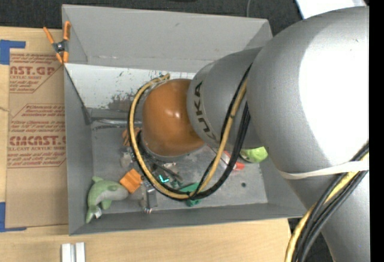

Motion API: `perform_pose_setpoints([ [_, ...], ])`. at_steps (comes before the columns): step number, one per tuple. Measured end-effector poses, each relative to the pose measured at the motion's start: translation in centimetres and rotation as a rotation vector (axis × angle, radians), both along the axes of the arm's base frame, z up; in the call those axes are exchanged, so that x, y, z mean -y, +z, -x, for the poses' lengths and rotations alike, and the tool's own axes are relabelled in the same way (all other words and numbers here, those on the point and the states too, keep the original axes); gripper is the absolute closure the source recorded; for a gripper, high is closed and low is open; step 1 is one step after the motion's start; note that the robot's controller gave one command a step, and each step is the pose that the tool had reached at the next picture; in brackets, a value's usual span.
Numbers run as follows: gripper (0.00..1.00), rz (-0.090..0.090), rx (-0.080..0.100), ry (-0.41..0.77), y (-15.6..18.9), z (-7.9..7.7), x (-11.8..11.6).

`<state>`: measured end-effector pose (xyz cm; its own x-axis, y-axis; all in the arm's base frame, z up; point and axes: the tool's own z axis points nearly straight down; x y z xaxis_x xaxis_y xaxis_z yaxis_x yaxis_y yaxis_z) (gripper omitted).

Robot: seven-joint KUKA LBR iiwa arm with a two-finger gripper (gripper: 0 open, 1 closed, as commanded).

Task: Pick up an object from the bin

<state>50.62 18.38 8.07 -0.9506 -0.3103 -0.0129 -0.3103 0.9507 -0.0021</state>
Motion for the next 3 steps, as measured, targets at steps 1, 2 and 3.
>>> perform_pose_setpoints([
  [1,1.00,0.002,0.001,0.030,-0.3,1.4,0.2],
  [2,1.00,0.002,0.001,0.030,-0.3,1.4,0.2],
  [3,1.00,0.003,-0.003,0.054,8.1,1.7,1.3],
])
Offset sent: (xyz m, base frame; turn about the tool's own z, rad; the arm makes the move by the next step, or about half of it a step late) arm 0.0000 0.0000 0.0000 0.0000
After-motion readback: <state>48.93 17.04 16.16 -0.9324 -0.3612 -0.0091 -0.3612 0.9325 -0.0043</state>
